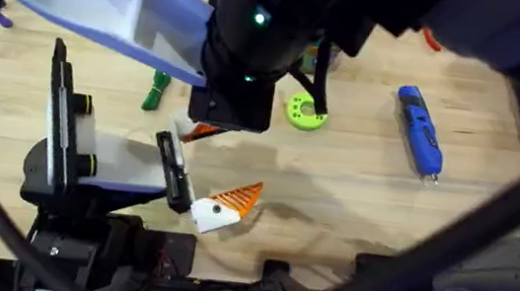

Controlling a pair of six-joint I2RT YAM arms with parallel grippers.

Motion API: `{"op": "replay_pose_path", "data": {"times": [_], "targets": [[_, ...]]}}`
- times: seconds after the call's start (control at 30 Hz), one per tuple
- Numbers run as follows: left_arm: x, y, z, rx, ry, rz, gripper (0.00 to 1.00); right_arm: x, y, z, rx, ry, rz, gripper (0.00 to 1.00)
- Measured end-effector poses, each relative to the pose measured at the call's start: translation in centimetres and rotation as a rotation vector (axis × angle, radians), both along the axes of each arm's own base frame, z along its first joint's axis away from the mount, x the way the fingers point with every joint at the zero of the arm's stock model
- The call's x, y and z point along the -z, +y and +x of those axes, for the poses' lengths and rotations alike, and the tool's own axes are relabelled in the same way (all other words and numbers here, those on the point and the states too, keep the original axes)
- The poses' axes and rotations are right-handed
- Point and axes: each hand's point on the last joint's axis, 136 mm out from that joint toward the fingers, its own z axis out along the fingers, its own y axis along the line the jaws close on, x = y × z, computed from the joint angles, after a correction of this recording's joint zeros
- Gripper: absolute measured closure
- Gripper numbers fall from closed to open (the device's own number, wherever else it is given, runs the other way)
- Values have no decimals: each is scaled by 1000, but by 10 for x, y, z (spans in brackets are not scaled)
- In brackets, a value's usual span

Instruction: Pick up the gripper from the table and insert it into the empty holder that is missing its gripper. Then pick up a screw, insert it into the mounting hole, and use the screwdriver to tighten it. Finally, clean up the table by picking up the vegetable and placing it into the bucket.

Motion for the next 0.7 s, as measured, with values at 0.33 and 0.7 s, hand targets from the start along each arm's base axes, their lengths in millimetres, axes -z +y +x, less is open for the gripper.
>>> {"op": "replay_pose_path", "data": {"times": [0.33,0.7], "targets": [[0,0,0,0,0,0,15,1,4,2,-169,-59,-38,995],[0,0,0,0,0,0,15,18,17,8,-277,-80,-83,995]]}}
